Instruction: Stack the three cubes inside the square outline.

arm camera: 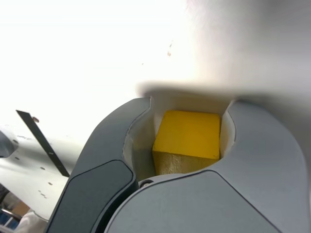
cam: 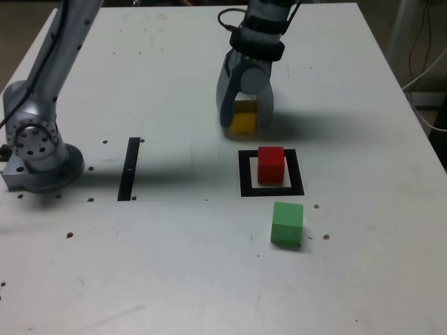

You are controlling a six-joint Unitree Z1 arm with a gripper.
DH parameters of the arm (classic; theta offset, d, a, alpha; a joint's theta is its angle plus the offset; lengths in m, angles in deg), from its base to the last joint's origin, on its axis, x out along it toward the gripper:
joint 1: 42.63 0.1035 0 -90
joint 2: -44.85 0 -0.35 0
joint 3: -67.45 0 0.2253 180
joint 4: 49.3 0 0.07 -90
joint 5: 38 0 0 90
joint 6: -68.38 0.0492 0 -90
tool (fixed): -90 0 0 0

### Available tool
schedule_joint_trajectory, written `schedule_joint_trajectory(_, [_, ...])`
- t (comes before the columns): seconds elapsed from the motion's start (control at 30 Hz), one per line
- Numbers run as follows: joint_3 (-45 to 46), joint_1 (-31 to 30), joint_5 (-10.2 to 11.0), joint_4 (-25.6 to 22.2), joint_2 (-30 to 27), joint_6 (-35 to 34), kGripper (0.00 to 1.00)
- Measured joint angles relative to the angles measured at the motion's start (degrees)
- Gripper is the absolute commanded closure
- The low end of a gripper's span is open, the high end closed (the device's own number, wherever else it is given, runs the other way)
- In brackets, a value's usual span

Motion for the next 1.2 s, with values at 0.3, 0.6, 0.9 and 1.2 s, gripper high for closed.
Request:
schedule_joint_trajectory(0.3, [-2.0,-4.8,-0.7,-4.4,-3.8,-1.8,0.67])
schedule_joint_trajectory(0.6, [-7.6,-11.4,-0.7,-10.8,-6.8,-5.5,0.67])
schedule_joint_trajectory(0.9, [-11.4,-16.7,-0.9,-13.0,-6.6,-8.2,0.67])
schedule_joint_trajectory(1.2, [-12.6,-18.9,-1.2,-13.0,-4.7,-9.1,0.67])
